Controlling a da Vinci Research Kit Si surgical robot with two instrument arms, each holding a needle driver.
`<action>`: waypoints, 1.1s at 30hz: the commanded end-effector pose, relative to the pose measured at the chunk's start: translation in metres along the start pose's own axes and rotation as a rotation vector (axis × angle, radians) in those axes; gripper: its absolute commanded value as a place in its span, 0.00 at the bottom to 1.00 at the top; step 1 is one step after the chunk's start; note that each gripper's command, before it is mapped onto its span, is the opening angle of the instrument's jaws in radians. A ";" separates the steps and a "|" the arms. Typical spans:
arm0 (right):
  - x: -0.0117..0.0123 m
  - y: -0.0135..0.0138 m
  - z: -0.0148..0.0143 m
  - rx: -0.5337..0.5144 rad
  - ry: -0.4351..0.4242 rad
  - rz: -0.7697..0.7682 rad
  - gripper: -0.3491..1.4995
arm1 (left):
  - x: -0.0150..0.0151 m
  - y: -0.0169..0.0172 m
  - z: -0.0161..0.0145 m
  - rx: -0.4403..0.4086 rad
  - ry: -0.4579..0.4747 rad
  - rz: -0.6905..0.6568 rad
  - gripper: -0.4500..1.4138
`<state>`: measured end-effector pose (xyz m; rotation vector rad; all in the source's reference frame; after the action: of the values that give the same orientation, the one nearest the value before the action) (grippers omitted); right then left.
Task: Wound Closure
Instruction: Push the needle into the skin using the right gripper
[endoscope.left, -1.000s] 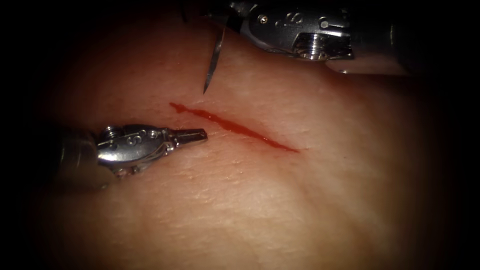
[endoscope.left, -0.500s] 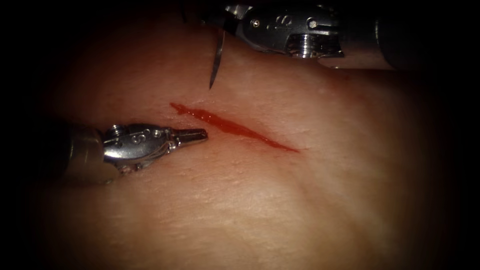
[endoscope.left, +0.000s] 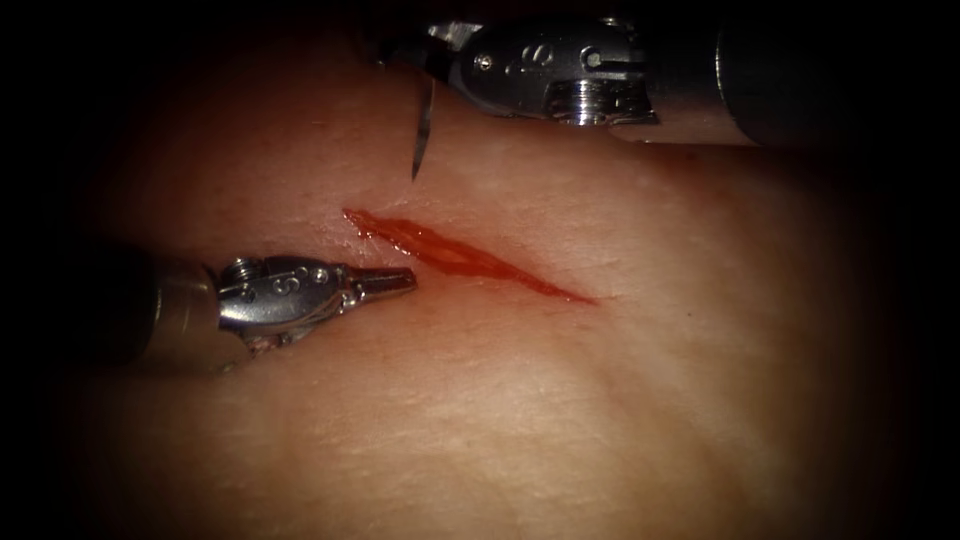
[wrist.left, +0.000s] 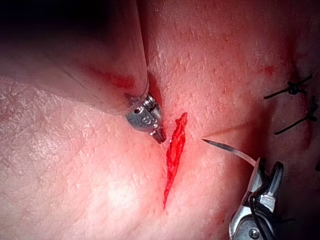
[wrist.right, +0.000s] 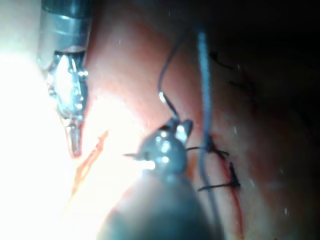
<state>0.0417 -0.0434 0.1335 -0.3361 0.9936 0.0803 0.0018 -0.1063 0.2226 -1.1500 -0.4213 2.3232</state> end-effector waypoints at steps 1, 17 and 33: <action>-0.0002 -0.0003 0.0010 0.000 0.002 -0.004 0.00 | -0.0005 0.0005 0.0007 -0.003 0.000 -0.001 0.06; -0.0005 -0.0002 0.0011 -0.007 -0.014 -0.076 0.00 | -0.0009 0.0006 0.0006 -0.003 0.000 0.002 0.06; -0.0013 -0.0012 0.0014 0.020 -0.034 -0.111 0.00 | -0.0012 0.0005 0.0002 -0.006 0.000 0.004 0.05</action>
<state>0.0418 -0.0441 0.1350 -0.3686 0.9379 -0.0244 0.0027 -0.1066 0.2227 -1.1543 -0.4225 2.3281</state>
